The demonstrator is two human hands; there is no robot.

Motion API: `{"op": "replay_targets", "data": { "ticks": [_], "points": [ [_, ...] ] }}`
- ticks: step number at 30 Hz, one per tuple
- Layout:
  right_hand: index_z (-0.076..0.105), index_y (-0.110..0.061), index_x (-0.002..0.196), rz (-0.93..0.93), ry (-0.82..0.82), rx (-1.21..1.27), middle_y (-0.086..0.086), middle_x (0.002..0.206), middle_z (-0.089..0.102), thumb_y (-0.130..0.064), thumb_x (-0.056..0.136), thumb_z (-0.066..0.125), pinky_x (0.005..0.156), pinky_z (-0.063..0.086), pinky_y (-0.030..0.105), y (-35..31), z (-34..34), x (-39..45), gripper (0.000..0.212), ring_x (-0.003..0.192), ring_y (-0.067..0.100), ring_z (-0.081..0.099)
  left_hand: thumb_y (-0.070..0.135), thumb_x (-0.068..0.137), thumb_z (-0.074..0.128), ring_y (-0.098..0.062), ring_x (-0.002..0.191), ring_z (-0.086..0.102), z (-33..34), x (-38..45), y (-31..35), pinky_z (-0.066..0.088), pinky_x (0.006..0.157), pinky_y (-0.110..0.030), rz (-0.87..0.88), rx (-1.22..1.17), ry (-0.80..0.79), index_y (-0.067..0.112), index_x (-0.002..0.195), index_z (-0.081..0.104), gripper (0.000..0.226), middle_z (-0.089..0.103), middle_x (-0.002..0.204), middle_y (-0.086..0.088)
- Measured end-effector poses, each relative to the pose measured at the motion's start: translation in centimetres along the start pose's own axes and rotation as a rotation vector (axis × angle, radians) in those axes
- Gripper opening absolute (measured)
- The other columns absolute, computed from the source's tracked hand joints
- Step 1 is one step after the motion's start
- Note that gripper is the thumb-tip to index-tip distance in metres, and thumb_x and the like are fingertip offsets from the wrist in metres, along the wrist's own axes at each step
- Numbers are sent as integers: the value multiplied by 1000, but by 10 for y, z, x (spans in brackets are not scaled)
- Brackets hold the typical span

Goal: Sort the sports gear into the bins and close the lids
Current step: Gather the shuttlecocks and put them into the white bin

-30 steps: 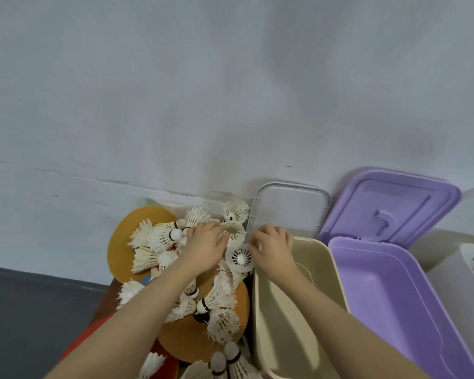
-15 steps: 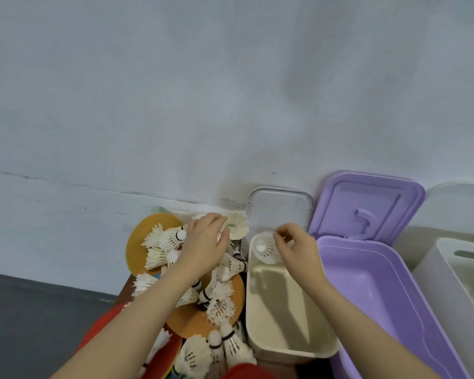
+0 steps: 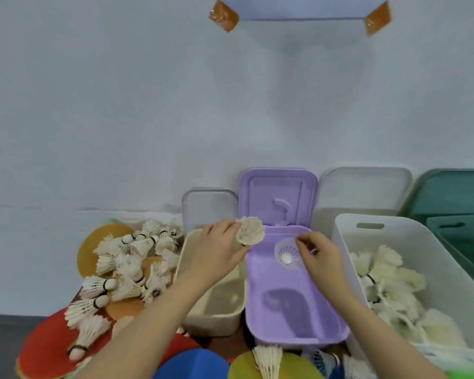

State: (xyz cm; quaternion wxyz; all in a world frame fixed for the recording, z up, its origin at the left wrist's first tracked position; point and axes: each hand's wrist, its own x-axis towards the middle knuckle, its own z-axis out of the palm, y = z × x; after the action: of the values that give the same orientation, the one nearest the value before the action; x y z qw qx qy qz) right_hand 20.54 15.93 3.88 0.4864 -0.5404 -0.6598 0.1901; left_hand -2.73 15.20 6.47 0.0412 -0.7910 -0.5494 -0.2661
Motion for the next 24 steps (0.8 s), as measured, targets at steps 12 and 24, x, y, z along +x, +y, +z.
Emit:
{"op": "replay_targets", "data": {
  "ticks": [12,24],
  "points": [
    [67,-15,94,72,147,-159,-6,83,63,-9,89,59,70,43,17,82,-176,-18,10,77,5,56,51,77,54,-15,91,58,88,36,186,38,75,-24,20,-249,61,8,106,66,53,65,102,-2],
    [63,-13,114,312,-137,-312,1,110,62,-23,93,54,78,40,22,144,-209,-37,24,91,13,56,39,87,55,-22,135,26,136,39,252,20,106,-36,-57,-52,-432,21,142,30,64,21,153,0]
  ]
}}
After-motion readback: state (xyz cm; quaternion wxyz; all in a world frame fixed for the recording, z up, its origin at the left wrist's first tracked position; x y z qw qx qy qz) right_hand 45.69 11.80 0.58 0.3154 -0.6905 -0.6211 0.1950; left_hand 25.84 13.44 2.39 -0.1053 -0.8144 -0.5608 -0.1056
